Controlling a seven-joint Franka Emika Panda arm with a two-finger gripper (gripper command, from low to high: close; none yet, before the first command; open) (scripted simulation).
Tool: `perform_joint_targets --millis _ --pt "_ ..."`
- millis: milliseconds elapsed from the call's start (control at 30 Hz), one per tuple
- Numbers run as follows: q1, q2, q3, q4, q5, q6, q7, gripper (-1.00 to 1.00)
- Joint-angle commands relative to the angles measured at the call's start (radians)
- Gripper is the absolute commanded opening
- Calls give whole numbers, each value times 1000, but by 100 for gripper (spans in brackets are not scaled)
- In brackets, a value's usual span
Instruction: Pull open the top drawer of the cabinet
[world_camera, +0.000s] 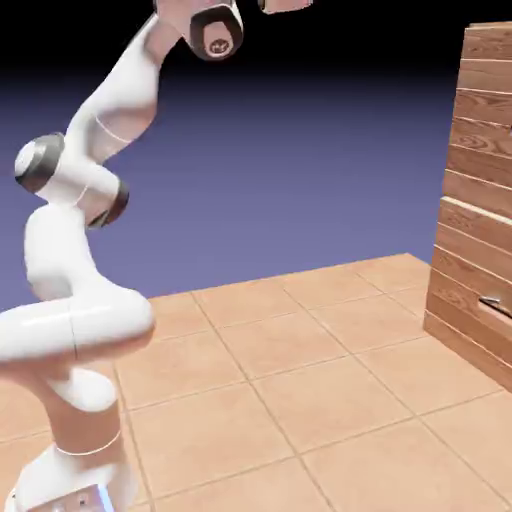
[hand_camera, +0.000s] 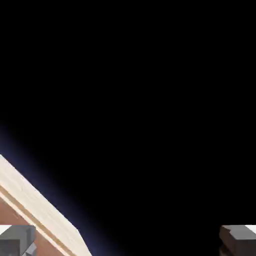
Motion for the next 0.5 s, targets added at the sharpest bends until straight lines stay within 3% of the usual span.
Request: perform_joint_targets --millis 0,467 --pt "-36 -15 15 22 40 -10 -34 0" --pt "-544 -226 231 325 595 -143 -514 0"
